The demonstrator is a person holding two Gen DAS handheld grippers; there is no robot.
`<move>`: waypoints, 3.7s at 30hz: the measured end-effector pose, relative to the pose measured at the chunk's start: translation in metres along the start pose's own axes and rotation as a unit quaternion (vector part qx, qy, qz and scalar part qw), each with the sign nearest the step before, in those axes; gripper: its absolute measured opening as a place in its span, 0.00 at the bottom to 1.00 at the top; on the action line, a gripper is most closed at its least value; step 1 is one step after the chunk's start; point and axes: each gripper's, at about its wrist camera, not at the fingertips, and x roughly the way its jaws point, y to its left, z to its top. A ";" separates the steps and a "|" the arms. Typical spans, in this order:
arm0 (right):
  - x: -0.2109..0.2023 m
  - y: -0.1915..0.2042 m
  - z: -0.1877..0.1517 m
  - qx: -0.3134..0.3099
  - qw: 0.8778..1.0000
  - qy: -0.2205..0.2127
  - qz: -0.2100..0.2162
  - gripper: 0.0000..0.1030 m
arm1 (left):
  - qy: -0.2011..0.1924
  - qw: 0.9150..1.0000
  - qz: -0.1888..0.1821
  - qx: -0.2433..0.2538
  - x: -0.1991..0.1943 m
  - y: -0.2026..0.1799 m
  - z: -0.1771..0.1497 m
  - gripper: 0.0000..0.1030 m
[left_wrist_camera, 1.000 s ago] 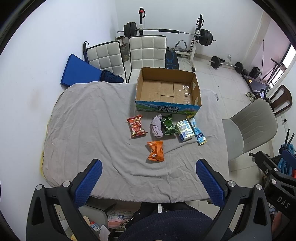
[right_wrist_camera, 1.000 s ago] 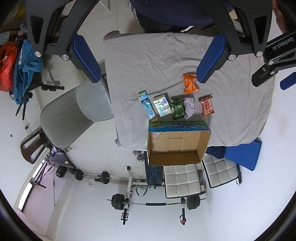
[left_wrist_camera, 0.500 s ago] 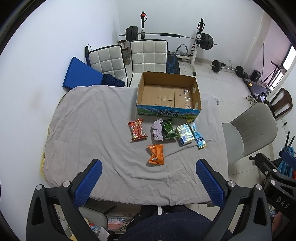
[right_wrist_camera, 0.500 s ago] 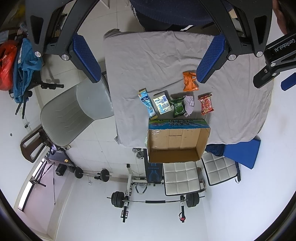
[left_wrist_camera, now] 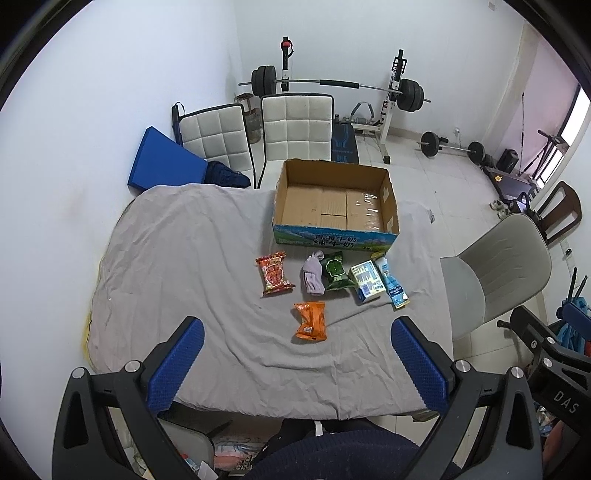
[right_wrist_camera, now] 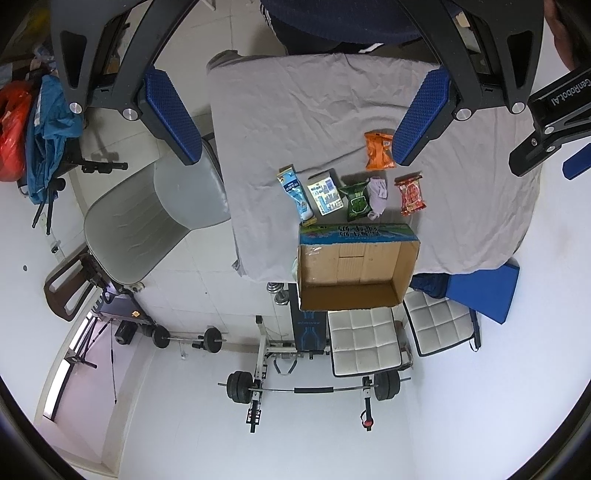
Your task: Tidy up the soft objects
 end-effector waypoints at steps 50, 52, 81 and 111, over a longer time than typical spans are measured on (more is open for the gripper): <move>0.438 0.040 0.031 -0.018 0.966 0.250 0.064 0.95 | 0.191 0.981 0.016 -0.024 0.341 0.011 0.054 0.90; 0.469 0.042 0.028 -0.013 0.958 0.275 0.078 0.86 | 0.218 0.976 0.012 -0.011 0.372 0.003 0.049 0.78; 0.546 0.078 -0.007 -0.019 0.928 0.360 0.096 0.66 | 0.281 0.958 -0.046 -0.032 0.435 -0.001 0.043 0.23; 0.362 0.039 0.143 0.005 0.962 0.187 0.200 0.64 | 0.126 0.985 -0.109 -0.036 0.273 -0.030 0.138 0.23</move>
